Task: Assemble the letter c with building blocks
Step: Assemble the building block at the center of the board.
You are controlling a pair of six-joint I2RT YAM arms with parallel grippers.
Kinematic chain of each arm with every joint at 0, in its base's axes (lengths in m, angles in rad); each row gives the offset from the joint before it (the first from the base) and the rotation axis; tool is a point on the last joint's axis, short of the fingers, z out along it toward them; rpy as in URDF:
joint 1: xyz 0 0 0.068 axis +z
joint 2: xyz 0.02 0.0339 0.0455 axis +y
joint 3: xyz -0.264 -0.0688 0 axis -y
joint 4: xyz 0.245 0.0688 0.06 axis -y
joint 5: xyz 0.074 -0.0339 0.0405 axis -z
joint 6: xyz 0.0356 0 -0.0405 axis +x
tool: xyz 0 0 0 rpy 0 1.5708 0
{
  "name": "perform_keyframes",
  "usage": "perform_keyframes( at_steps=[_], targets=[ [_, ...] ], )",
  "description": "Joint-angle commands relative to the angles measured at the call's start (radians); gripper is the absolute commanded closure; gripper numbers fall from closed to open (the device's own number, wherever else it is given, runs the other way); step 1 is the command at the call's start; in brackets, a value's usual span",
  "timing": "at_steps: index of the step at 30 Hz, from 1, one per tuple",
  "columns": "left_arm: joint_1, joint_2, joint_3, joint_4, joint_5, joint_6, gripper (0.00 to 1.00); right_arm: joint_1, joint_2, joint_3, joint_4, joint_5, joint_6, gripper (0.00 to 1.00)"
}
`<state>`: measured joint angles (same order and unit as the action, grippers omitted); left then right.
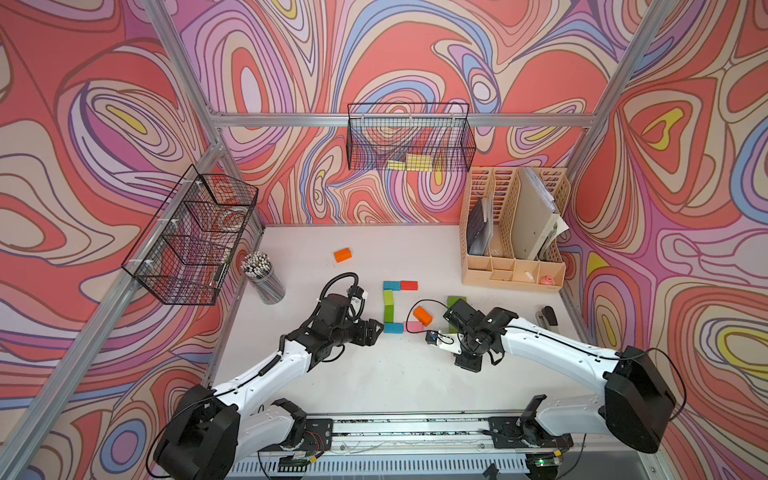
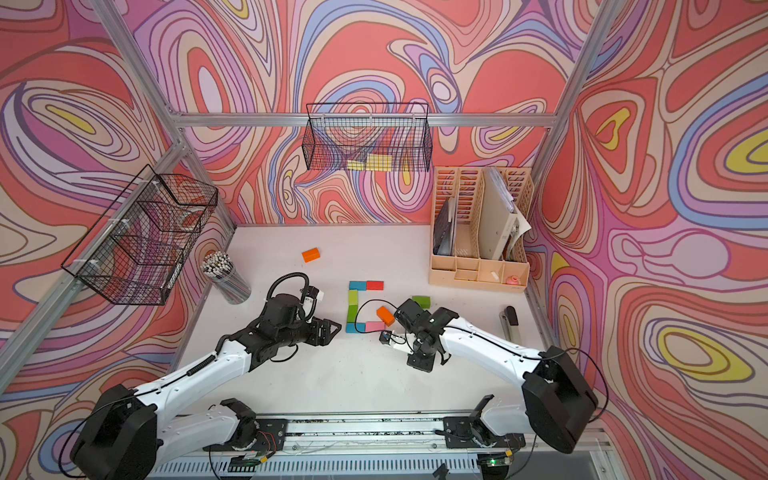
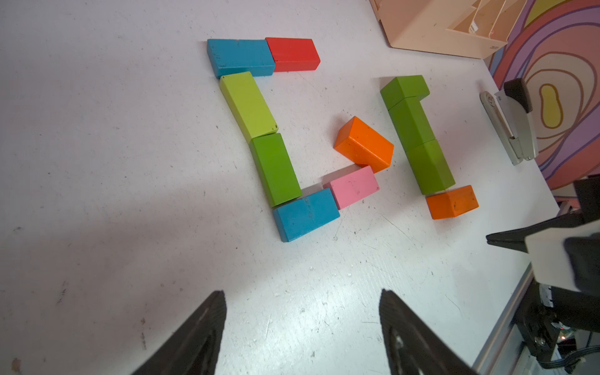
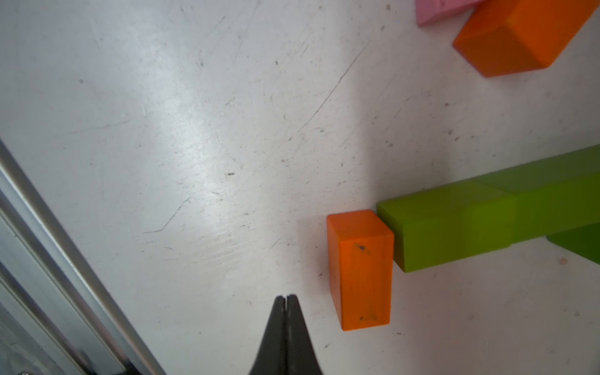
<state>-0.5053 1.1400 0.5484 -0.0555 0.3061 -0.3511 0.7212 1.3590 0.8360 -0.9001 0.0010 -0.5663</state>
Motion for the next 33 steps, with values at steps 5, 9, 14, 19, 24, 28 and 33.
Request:
perform_keyframes(
  at_steps=[5,9,14,19,24,28,33],
  targets=[
    [-0.006,-0.005,-0.008,0.02,0.004,0.017,0.23,0.001,0.074,0.007,0.005,0.029,-0.021,1.0],
    [-0.006,0.005,-0.004,0.021,0.008,0.018,0.23,0.0,0.117,0.018,0.005,0.058,-0.019,1.0],
    [-0.006,0.007,-0.004,0.02,0.003,0.021,0.23,0.001,0.156,0.035,0.01,0.078,-0.015,1.0],
    [-0.007,0.007,-0.004,0.019,0.001,0.023,0.23,0.001,0.167,0.034,0.022,0.112,-0.016,1.0],
    [-0.006,0.004,-0.004,0.017,-0.001,0.023,0.23,0.0,0.168,0.031,0.033,0.135,-0.01,1.0],
    [-0.006,0.005,-0.004,0.017,-0.005,0.024,0.23,-0.002,0.174,0.031,0.045,0.149,-0.01,1.0],
    [-0.006,0.007,-0.002,0.017,-0.009,0.026,0.23,-0.003,0.18,0.034,0.064,0.148,-0.013,1.0]
  ],
)
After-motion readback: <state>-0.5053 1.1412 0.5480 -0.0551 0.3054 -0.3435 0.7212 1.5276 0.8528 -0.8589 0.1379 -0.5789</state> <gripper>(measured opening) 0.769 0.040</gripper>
